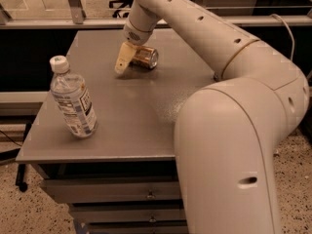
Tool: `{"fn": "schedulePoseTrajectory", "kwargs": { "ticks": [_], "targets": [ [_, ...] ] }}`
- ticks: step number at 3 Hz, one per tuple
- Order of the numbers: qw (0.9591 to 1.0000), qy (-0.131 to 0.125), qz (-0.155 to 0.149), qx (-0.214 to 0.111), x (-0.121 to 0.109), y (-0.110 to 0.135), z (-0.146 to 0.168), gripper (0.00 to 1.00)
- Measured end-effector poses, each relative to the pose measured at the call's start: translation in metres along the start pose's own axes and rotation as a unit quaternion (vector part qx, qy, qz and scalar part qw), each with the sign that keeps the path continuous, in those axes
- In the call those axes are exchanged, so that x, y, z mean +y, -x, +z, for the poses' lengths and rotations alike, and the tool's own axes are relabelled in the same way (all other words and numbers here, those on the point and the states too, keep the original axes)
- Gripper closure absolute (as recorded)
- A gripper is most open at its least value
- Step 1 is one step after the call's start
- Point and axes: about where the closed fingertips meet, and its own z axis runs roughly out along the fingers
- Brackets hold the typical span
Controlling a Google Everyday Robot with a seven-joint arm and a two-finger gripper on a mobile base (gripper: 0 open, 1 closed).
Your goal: Place orange can upright
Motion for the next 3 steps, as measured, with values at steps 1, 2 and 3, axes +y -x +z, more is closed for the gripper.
{"fn": "schedulePoseTrajectory", "kwargs": {
  "ticks": [1, 2, 3],
  "targets": [
    [0.9997, -0.001, -0.002, 0.023, -0.0026, -0.0047, 0.0080, 0.18],
    [0.9994, -0.003, -0.002, 0.036, -0.0056, -0.0079, 0.0099, 0.43],
    [0.9994, -0.012, -0.004, 0.034, -0.0118, -0.0045, 0.0006, 0.64]
  ]
}}
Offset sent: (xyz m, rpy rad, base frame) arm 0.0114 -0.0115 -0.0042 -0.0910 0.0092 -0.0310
